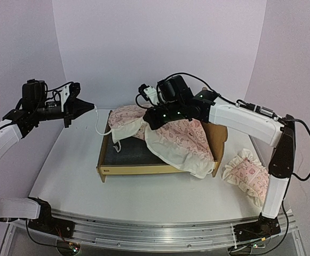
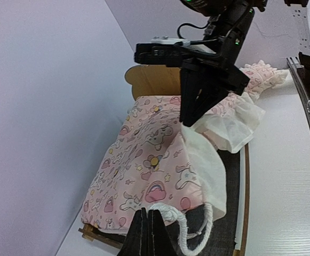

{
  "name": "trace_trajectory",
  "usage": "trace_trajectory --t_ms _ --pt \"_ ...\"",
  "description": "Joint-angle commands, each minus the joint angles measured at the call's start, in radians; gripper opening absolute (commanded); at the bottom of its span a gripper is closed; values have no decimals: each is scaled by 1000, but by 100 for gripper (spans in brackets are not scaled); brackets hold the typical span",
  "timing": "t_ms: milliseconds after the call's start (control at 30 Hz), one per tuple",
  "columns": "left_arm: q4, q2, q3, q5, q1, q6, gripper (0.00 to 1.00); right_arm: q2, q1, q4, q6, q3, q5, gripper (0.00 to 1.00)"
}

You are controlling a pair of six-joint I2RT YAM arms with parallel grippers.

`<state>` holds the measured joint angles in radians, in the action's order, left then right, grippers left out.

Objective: Set up the pet bed

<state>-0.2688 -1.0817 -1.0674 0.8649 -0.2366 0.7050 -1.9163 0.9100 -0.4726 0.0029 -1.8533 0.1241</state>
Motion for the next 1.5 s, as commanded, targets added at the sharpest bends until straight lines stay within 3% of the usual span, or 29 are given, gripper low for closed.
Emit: trace_trajectory --t_ms 0,167,533,900,1067,1200,1400,1433,1467 --pt "-47 59 -12 80 -44 -21 0 64 -4 22 14 -46 26 0" --pt "23 79 -14 127 -44 -130 0 101 -4 22 14 -39 21 0" --pt "82 92 -29 61 -44 -173 0 173 -3 29 6 2 19 0" --pt "3 117 25 37 -44 -156 0 193 -5 26 60 120 -68 0" --pt "-65 169 112 101 -46 -158 0 201 -6 25 84 150 -67 0" --pt "-157 201 229 115 -56 -65 0 180 -21 24 103 123 -46 0" --pt "-297 201 343 156 -65 226 1 157 -32 23 115 83 -54 0" --pt "-309 190 351 167 -68 262 7 155 -32 23 117 84 -60 0" --pt "-324 177 357 175 -71 297 19 151 -32 23 123 88 -69 0"
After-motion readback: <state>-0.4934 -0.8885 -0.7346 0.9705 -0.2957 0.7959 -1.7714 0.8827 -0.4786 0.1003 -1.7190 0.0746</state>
